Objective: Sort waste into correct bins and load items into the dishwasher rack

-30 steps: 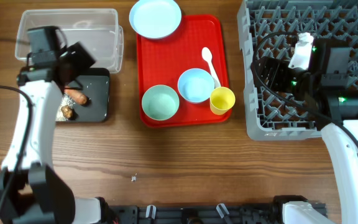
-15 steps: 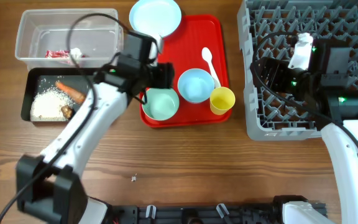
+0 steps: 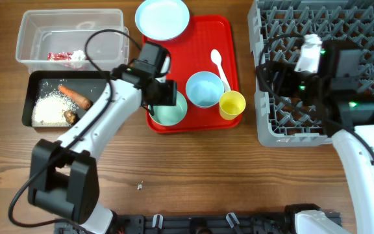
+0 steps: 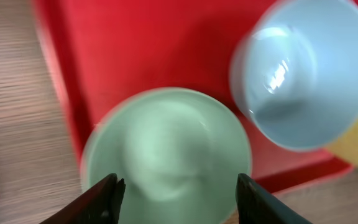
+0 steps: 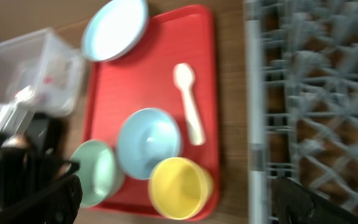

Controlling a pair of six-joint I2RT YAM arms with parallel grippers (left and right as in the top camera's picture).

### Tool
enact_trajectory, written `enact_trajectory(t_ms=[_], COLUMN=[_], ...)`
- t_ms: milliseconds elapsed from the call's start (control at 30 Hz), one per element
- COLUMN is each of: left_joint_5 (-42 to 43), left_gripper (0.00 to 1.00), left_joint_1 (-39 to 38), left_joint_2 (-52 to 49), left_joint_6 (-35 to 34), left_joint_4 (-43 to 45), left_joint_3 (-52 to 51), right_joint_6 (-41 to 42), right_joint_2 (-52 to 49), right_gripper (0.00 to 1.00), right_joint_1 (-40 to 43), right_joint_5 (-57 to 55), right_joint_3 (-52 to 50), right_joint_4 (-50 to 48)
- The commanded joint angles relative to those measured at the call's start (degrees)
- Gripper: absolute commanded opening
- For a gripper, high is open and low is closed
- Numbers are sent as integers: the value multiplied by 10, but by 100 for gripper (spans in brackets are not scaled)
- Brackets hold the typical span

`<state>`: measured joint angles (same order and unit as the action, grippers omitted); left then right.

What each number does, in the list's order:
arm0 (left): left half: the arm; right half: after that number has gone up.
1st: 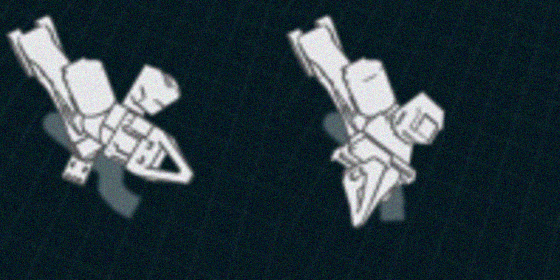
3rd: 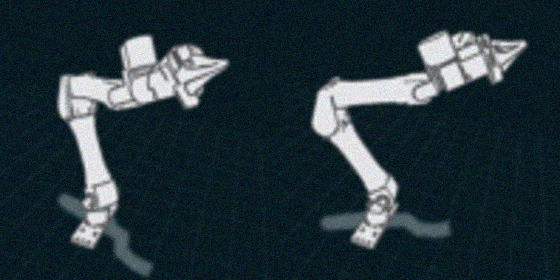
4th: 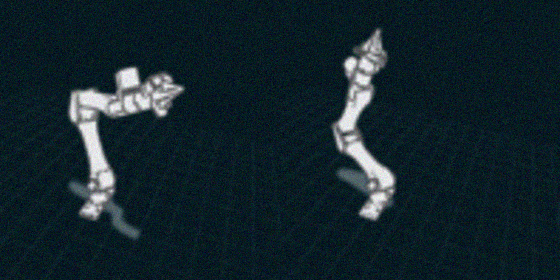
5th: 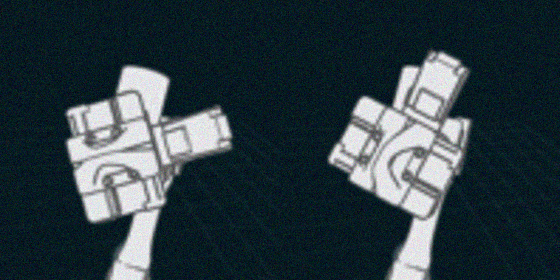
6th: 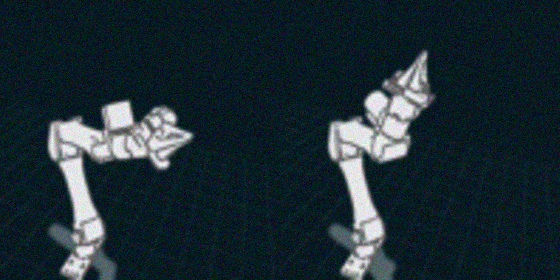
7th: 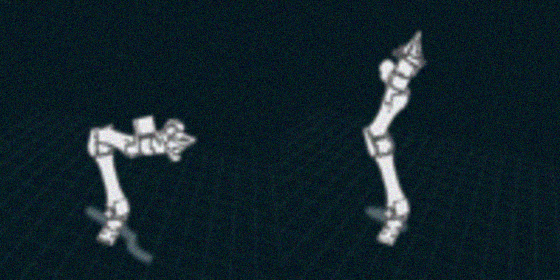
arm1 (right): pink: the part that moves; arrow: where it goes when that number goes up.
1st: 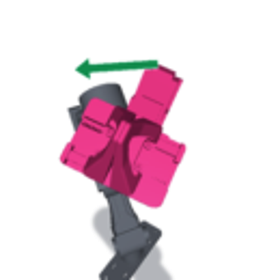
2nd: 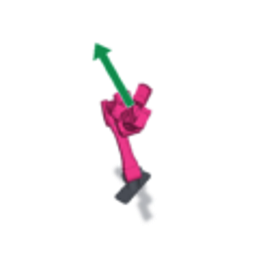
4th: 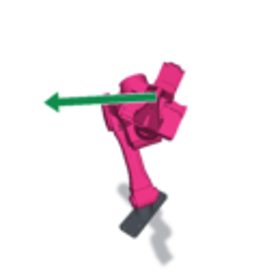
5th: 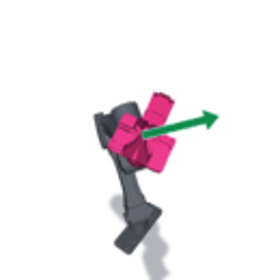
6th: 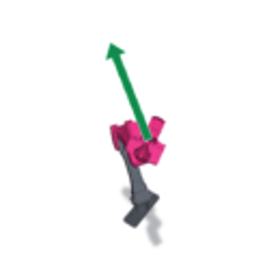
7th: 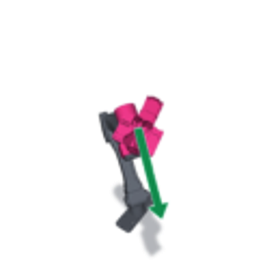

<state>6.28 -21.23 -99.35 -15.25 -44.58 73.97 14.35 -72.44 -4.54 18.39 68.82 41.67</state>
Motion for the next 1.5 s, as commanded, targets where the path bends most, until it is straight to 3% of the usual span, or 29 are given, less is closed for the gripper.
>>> enact_trajectory(t_ms=[0,233,467,533,600,667,733,833,967,1200,1333,1367,1467], left_joint_5=[-11,-8,-8,-8,-8,-7,-8,-8,-10,-10,-10,-10,-10], left_gripper=[60,59,64,68,70,72,75,81,88,96,99,100,100], left_joint_1=[59,113,178,205,240,263,278,293,298,298,298,298,298], left_joint_2=[43,75,137,152,163,163,161,159,159,159,159,159,159], left_joint_6=[-52,-52,-71,-89,-106,-110,-109,-109,-109,-107,-107,-107,-107], left_joint_4=[2,-1,-1,0,-1,-1,-1,-1,-1,-8,-10,-10,-12], left_joint_3=[3,3,3,3,3,3,3,3,3,3,3,3,3], right_joint_6=[40,71,70,90,149,180,199,239,286,310,311,311,310], right_joint_2=[-30,-123,-221,-249,-286,-315,-352,-398,-453,-480,-480,-480,-480], right_gripper=[100,99,99,99,92,92,99,98,82,70,50,40,23], right_joint_1=[-78,-200,-288,-303,-315,-318,-318,-318,-323,-326,-326,-326,-326], right_joint_5=[-6,-47,-57,-73,-91,-84,-52,20,52,49,42,40,39], right_joint_3=[10,35,163,189,195,195,195,193,193,193,193,193,193], right_joint_4=[-25,-59,1,21,28,38,53,58,51,54,54,54,54])
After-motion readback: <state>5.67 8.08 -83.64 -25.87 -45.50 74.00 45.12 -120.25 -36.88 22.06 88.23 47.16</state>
